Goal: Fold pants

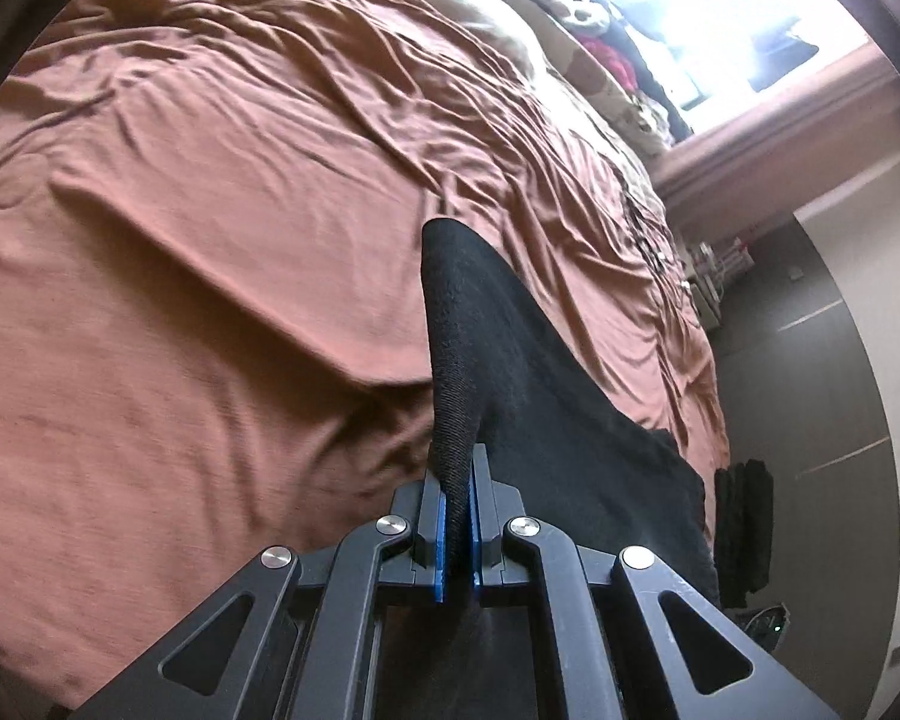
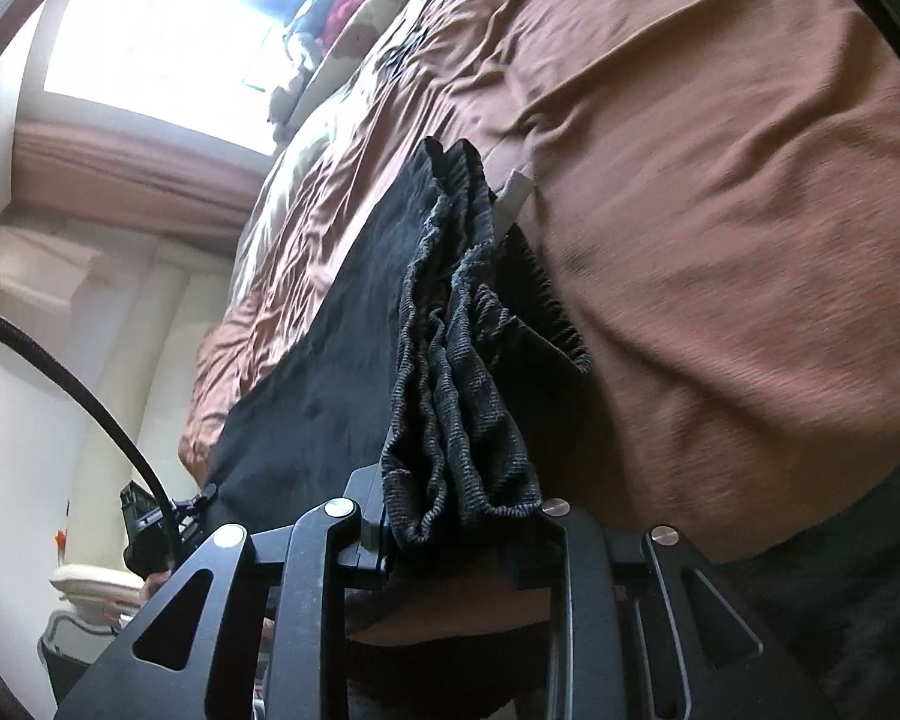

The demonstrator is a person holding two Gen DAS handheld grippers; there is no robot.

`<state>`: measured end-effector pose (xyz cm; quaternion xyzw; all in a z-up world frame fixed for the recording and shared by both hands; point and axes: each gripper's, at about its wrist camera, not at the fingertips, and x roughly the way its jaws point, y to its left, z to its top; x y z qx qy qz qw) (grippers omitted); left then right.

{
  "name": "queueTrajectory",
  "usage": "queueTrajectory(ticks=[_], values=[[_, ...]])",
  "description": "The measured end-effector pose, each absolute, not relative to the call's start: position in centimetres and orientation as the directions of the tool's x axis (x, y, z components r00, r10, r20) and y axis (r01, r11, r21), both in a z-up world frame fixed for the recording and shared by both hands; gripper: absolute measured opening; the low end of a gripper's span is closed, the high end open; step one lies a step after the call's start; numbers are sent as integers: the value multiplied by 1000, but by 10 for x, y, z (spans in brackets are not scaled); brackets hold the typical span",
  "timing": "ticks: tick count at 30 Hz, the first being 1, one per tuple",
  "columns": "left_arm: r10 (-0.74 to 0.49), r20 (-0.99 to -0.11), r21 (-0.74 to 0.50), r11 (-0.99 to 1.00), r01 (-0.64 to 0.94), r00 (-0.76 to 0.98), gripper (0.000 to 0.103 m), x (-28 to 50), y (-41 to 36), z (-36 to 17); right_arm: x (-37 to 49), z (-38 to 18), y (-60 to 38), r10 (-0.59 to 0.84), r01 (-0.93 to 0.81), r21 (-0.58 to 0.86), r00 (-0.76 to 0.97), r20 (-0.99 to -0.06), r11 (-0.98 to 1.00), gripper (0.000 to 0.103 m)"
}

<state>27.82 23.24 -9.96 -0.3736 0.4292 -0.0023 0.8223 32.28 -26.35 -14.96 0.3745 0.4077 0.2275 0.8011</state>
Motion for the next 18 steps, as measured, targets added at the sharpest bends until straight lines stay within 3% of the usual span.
queueTrajectory(ticks=[9,16,18], values=[[-304,-712,-620,695,-363,633,5,260,285,-110,342,-153,-234,694,-106,761,504,-513,640,23],[-302,-759,-589,696,-411,577,7,248,287,-142,348,-156,-254,667,-65,740,491,-560,669,30],[-304,-758,-593,689,-417,577,12,240,288,-148,344,-152,-264,660,-70,731,496,-565,679,30]])
